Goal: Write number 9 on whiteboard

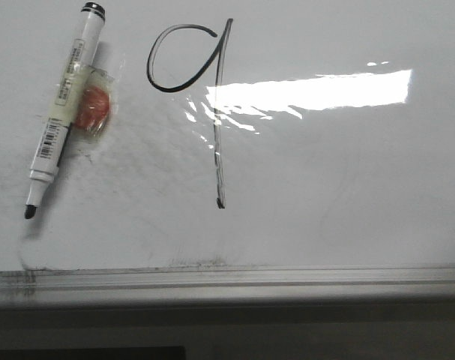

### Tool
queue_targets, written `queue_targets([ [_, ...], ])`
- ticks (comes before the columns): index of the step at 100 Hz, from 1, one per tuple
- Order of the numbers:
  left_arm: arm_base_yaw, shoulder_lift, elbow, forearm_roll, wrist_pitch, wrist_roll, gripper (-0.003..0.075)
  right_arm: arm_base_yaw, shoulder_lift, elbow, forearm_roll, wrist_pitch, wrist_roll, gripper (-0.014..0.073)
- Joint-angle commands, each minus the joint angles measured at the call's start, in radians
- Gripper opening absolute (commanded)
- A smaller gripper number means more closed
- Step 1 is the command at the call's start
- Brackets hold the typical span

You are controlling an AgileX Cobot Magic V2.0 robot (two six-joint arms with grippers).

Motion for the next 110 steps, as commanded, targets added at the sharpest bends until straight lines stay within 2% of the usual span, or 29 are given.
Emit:
queue_targets([
  [1, 0.003, 0.001, -0.019, -0.031, -0.076, 0.002, -0.0020, -0.001, -0.061, 0.031, -0.013, -0.100, -0.010, -0.0064],
  [19, 0.003, 0.001, -0.015, -0.035, -0.076, 0.002, -0.0020, -0.001, -0.143, 0.063, -0.013, -0.109, -0.010, -0.0063],
  [63, 0.003, 0.003, -0.015, -0.035, -0.074, 0.002, -0.0020, -0.001, -0.145, 0.063, -0.013, -0.109, -0.010, -0.0064],
  [90, 0.005, 0.003, 0.065, -0.035, -0.077, 0.002, -0.0020, -0.001, -0.145, 0.063, -0.013, -0.109, -0.010, -0.0064],
  [105, 0.083, -0.027, 0.161, -0.035, -0.071, 0.002, -0.0020, -0.001, -0.145, 0.063, -0.013, -0.109, -0.010, -0.0064],
  [110, 0.132, -0.049, 0.152, -0.035, 0.049, 0.002, -0.0020, -0.001, -0.145, 0.063, -0.013, -0.109, -0.010, -0.0064],
])
